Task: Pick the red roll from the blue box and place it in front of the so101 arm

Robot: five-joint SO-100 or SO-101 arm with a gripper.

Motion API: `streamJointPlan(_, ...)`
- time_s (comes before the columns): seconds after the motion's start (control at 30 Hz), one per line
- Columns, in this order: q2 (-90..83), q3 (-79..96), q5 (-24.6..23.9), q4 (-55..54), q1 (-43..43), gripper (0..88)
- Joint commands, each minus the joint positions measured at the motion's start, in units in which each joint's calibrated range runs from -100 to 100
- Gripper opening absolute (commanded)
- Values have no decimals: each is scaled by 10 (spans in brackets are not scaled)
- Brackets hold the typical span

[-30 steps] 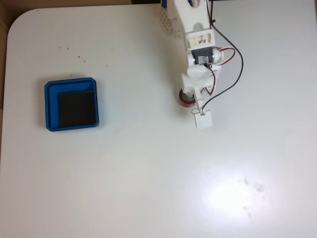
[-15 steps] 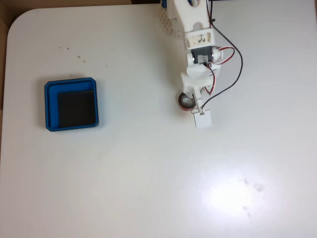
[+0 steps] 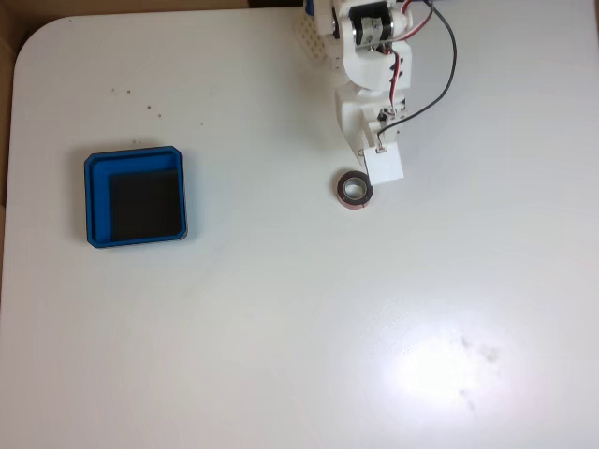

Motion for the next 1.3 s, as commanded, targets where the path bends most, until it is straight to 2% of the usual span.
streamJointPlan(0.0, -121, 55, 3, -8, 7, 67)
streamJointPlan(0.47, -476, 277, 3, -8, 6, 67)
streamJointPlan(0.57, -479, 289, 2, -25, 6, 67)
streamJointPlan(0.93, -477, 411, 5, -203, 7, 67)
streamJointPlan(1.27, -478, 426, 4, -216, 53, 67)
